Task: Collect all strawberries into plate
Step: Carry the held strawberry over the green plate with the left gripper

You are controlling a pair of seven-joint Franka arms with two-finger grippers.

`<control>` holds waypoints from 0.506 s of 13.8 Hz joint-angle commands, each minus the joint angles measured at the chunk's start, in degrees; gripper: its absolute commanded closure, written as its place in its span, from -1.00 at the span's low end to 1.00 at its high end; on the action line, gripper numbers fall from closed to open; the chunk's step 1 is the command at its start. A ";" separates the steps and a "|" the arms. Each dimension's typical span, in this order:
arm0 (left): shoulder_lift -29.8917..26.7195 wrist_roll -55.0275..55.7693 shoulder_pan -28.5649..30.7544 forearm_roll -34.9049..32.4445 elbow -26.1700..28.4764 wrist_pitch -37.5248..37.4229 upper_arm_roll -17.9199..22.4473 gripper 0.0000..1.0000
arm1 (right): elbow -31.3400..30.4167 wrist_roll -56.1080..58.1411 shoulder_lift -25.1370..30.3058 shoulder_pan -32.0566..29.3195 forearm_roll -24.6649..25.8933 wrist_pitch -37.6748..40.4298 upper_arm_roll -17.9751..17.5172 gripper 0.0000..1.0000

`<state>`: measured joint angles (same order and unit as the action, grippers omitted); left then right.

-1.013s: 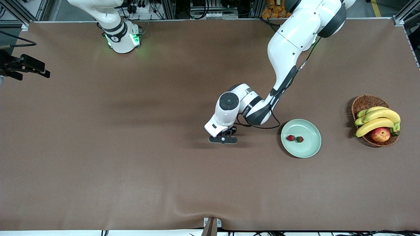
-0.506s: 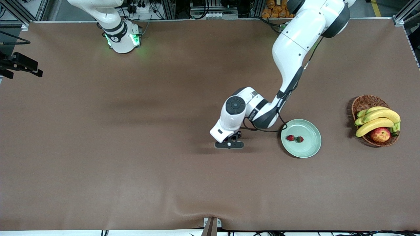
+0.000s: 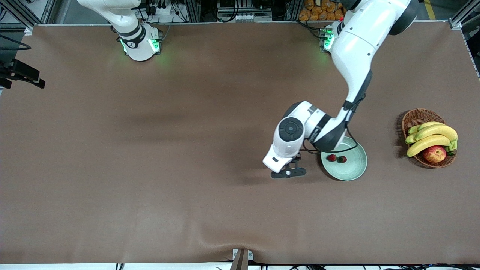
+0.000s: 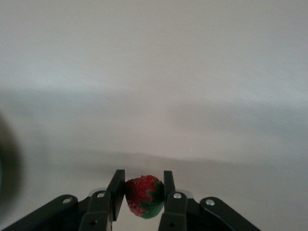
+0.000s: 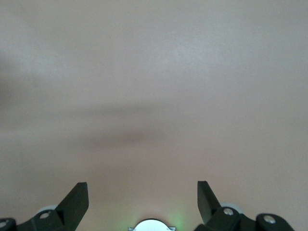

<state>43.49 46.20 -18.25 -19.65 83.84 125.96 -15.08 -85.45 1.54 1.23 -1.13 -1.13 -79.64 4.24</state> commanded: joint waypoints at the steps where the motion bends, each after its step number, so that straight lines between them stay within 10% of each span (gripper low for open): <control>1: -7.61 -1.19 4.52 -2.41 8.52 -0.36 -0.39 0.92 | 2.04 -5.40 -0.35 -0.19 0.68 0.54 -0.46 -1.00; 7: -11.93 -7.78 15.95 -2.50 16.35 1.92 -0.83 0.89 | 2.13 -5.41 -0.35 -0.19 0.69 0.72 -0.46 -1.00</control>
<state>34.26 39.65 -5.66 -21.01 95.61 126.09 -15.15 -84.54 -2.72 1.22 -1.12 -1.10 -79.68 4.18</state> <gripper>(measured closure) 0.634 0.000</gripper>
